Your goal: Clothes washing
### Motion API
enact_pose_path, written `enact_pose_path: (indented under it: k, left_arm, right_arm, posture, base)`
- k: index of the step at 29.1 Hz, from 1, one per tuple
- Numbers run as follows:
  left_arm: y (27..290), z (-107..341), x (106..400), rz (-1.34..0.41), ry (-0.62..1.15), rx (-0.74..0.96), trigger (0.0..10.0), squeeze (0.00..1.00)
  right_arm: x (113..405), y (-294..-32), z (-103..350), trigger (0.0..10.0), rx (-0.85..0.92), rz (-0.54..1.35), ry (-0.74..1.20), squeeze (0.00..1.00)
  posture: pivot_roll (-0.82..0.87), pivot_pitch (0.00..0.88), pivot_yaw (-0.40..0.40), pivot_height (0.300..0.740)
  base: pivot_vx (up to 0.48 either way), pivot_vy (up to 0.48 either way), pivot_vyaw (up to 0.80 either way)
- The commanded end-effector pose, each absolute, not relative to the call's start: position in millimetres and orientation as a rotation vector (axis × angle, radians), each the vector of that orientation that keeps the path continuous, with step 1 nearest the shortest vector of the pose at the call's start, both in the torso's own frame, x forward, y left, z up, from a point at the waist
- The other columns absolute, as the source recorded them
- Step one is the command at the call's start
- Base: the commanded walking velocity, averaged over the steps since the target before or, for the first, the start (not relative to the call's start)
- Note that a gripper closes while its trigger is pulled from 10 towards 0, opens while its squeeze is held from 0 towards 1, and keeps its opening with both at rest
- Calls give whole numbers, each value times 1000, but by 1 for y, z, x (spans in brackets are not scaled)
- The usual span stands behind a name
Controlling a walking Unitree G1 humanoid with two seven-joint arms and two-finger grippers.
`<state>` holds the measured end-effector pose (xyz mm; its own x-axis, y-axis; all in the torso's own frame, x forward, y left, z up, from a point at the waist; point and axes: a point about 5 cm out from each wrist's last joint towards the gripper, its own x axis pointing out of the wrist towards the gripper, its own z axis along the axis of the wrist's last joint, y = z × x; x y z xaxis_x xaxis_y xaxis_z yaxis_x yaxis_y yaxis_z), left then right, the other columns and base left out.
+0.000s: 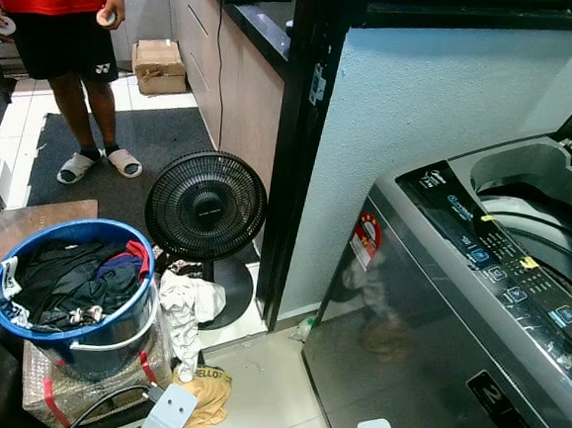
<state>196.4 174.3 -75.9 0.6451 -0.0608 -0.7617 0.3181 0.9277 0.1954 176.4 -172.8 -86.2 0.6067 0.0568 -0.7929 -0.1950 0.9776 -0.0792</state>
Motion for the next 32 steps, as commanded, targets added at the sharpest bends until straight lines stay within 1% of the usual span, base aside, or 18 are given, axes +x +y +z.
enact_pose_path:
  k: [1, 32]
  left_arm:
    - [173, -77, 194, -229, 855, 326, 10000, 0]
    - [173, -78, 193, -226, 858, 320, 10000, 0]
  right_arm:
    - [173, -174, -88, 10000, -170, 147, 926, 0]
    - [172, -172, -88, 10000, -146, 146, 919, 0]
  posture:
    - [32, 0, -14, 740]
    - [37, 0, -16, 740]
  base:
    - [0, 0, 0]
    - [0, 0, 0]
